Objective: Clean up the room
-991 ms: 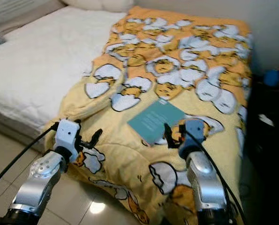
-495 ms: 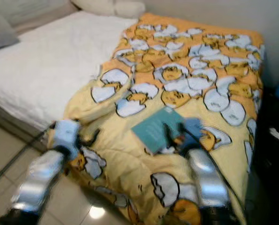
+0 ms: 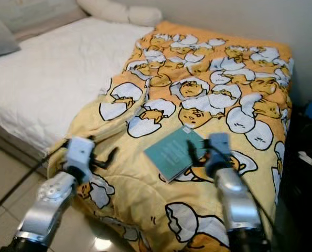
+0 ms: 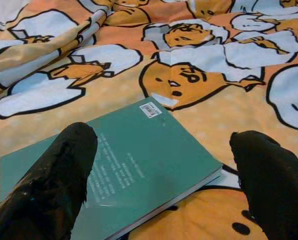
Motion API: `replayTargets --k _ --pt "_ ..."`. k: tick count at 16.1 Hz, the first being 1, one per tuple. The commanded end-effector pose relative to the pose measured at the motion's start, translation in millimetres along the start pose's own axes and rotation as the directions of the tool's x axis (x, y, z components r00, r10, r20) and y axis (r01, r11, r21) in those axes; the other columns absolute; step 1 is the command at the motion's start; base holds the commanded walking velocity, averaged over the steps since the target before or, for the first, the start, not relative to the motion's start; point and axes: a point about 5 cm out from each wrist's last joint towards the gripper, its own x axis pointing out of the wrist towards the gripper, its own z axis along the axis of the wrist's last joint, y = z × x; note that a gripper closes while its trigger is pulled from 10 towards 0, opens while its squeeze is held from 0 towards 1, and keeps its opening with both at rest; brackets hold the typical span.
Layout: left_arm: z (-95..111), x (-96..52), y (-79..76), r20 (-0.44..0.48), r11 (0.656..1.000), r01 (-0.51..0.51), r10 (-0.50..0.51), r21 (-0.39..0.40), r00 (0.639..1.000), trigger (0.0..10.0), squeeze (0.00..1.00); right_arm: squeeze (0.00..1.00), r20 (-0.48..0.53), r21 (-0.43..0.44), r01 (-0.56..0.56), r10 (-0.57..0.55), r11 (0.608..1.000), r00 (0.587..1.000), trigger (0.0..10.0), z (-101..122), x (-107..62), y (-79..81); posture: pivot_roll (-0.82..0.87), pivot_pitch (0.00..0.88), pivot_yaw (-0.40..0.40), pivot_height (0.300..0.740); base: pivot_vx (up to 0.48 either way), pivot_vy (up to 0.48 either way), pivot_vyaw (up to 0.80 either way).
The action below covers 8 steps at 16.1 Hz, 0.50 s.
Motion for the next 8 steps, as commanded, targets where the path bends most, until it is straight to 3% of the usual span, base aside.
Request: replayTargets --k 1,2,3,4,5,8 --pt "0.6 -4.3 4.2 0.002 0.999 0.024 -0.024 0.034 1.0 10.0 0.42 0.88 -0.015 0.041 -0.041 0.042 0.998 0.999 10.0 -0.2 4.4 6.4 0.01 0.0 0.004 0.74 0.0 0.0 0.0" --pt "0.8 -4.7 3.4 0.002 0.999 0.037 -0.037 0.038 0.999 10.0 0.42 1.0 -0.02 0.048 -0.044 0.045 0.998 0.999 10.0 -0.8 4.8 6.5 0.01 0.0 0.005 0.74 0.0 0.0 0.0" --pt "0.4 -7.0 -3.2 -0.018 0.986 0.152 -0.151 0.07 0.988 10.0 0.42 1.0 -0.059 0.163 -0.072 0.082 0.984 0.995 10.0 -4.2 10.4 7.9 0.01 0.0 0.015 0.74 0.0 0.0 0.0" --pt "0.0 -8.2 -5.5 -0.03 0.976 0.201 -0.2 0.087 0.979 10.0 0.42 1.0 -0.078 0.227 -0.084 0.104 0.97 0.992 10.0 -5.7 13.1 8.9 0.01 0.0 0.016 0.74 0.0 0.0 0.0" --pt "-0.4 -9.9 -7.8 -0.053 0.951 0.282 -0.278 0.128 0.959 10.0 0.42 1.0 -0.124 0.34 -0.094 0.144 0.936 0.982 10.0 -10.5 18.6 8.8 0.01 0.0 0.014 0.74 0.0 0.0 0.0" --pt "-2.6 -15.9 -8.8 -0.107 0.905 0.396 -0.383 0.154 0.917 10.0 0.42 0.99 -0.198 0.446 -0.028 0.129 0.895 0.972 10.0 -20.6 27.2 -0.2 0.01 0.0 0.009 0.74 0.0 0.0 0.0"
